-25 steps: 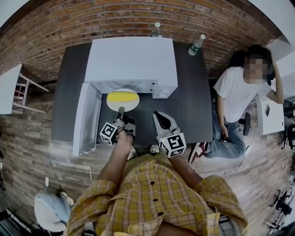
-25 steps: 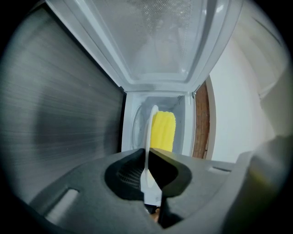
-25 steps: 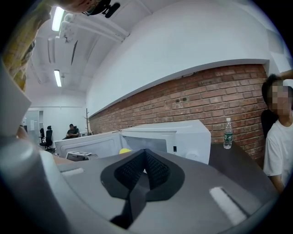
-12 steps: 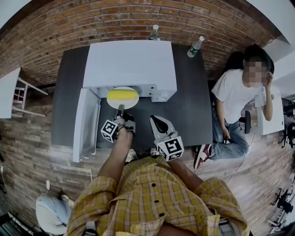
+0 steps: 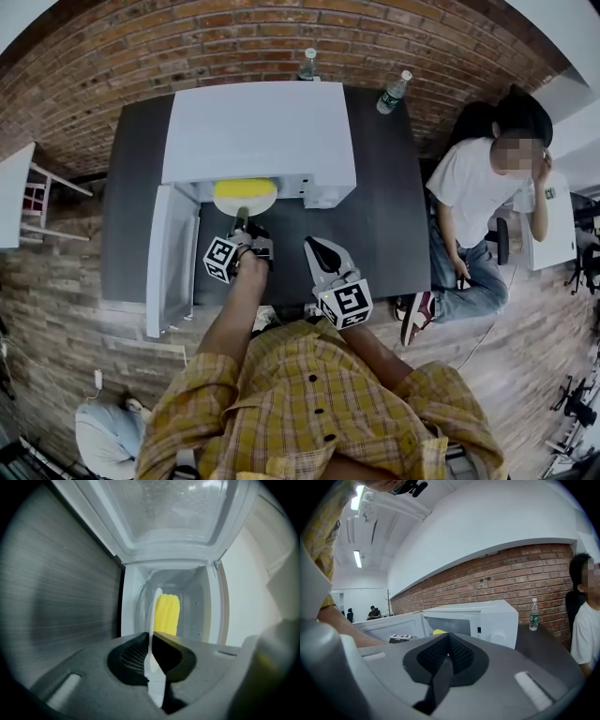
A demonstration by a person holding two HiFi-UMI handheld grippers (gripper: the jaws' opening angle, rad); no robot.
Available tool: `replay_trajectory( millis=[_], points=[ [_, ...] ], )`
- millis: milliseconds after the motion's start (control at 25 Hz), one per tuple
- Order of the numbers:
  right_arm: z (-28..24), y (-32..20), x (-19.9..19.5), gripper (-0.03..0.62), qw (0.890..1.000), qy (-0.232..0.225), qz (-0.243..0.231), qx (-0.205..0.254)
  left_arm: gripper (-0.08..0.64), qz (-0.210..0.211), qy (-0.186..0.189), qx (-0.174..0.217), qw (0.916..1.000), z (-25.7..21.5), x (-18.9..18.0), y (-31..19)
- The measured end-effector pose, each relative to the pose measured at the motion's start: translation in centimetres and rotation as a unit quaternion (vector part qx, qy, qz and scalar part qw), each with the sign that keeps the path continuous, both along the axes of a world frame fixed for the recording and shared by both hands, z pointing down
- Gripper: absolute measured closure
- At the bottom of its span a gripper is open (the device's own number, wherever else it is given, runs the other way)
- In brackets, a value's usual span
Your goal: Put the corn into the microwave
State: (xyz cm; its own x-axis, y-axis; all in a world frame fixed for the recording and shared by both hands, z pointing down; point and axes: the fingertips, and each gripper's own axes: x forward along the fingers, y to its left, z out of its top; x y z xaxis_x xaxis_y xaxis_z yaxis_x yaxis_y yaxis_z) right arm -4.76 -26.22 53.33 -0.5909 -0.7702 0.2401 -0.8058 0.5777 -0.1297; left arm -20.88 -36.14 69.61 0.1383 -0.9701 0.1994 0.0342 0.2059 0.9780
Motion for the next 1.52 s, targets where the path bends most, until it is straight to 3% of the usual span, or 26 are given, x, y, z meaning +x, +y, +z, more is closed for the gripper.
replay_trajectory(
  millis=[760, 1520],
  points=[
    [1.4, 0.1, -0.7, 0.588, 1.0, 0.011, -0.012, -0.015, 0.534, -0.009, -0.001, -0.02, 0.9998, 2.0, -0.6, -3.1],
    [2.0, 0.7, -1.0, 0.588, 0.999, 0.015, -0.016, -0.027, 0.526, -0.009, -0.012, -0.077, 0.9969, 2.8, -1.0, -4.3]
  ],
)
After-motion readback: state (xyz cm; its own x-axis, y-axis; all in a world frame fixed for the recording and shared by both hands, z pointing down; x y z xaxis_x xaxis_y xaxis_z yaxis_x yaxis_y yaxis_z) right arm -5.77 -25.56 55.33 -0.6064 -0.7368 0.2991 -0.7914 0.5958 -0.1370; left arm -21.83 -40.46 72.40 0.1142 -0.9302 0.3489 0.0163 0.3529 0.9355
